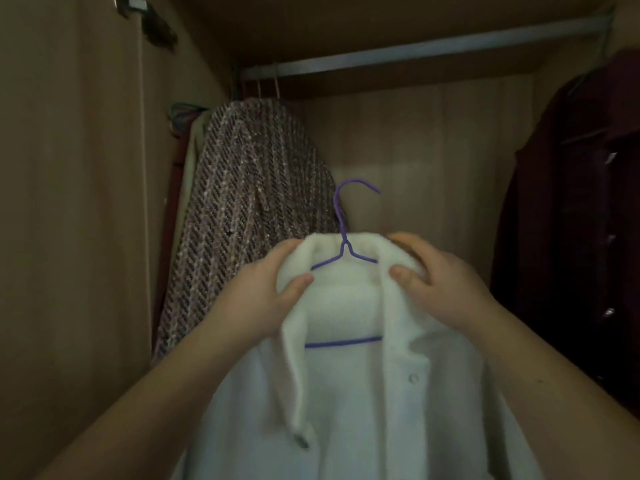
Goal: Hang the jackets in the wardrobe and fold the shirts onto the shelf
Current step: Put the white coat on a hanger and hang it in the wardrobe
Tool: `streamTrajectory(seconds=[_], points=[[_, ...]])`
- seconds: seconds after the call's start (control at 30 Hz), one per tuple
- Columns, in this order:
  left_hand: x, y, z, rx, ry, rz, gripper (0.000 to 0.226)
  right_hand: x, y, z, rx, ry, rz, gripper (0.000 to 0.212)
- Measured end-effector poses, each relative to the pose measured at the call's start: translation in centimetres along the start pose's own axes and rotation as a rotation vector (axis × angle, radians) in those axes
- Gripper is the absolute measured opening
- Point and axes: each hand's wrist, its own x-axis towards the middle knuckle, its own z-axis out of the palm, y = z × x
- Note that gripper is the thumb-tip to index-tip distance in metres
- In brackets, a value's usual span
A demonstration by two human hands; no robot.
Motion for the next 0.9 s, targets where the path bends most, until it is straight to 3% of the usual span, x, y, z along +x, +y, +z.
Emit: streamTrajectory(seconds=[0.13,0.27,0.43,0.6,0.9], points=[[3.0,-0.1,0.1,0.092,0.056,0.009,0.047,4.3,1.8,1.9,-0.051,0.102,-0.045,0.046],[6.9,0.9,-0.8,0.249,0.162,0.035,0.046,9.7,3.2,4.4,0.109,0.224,-0.11,0.06],[12.9,1.7,-2.4,0.513,0.27,0.042,0.044,16.8,3.2,6.7,0.248,0.345,-0.142,0.056],[17.1,0.5,-3.3,0.687,0.337,0.005,0.043,22.0,2.3,9.8,0.269,0.379,-0.2,0.054],[25.7,0.3,-6.5,0.851,0.417,0.015,0.018,29.9,-0.9,12.2,0.22,0.352,-0.271,0.077]])
